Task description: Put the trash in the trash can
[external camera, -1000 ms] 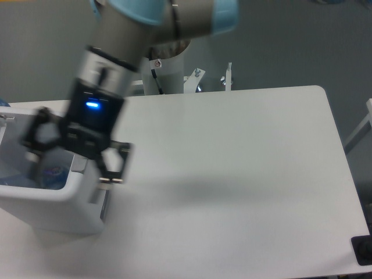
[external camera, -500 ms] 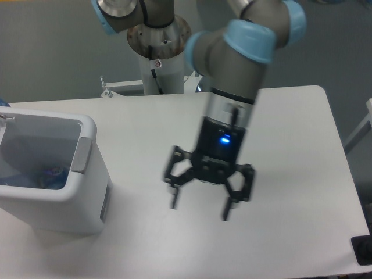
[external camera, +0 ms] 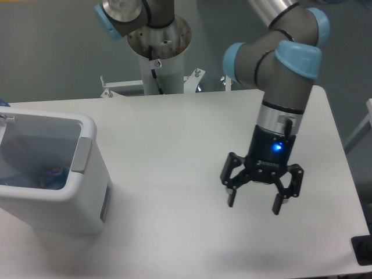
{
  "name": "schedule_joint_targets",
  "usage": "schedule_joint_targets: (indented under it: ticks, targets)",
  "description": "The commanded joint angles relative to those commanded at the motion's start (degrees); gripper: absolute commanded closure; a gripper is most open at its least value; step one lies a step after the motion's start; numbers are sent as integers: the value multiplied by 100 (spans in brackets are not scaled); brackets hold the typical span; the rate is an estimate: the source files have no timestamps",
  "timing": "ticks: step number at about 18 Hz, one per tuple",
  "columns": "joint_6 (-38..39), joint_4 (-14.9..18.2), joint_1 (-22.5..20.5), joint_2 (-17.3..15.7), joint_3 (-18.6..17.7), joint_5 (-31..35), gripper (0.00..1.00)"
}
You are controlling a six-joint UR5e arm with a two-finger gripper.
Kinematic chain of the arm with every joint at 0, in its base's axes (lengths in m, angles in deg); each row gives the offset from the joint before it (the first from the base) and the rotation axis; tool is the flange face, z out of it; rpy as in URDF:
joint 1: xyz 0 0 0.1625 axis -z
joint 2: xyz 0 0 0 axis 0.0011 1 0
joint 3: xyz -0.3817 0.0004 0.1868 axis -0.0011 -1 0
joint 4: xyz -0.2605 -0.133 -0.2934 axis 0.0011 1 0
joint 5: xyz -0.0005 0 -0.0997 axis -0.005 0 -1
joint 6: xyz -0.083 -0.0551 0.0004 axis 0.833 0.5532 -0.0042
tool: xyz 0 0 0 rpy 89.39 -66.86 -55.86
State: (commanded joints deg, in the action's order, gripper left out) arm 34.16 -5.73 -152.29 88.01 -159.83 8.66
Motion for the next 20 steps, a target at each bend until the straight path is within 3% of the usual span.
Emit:
schedule_joint_targets:
  ticks: [3, 7, 17, 20]
  targets:
    - [-334, 88, 79, 70, -18, 625, 0]
    - [-913, 475, 167, 97, 9, 1381, 0]
    - [-2487, 887, 422, 220, 97, 2411, 0]
    - [-2611, 941, 431, 220, 88, 2482, 0]
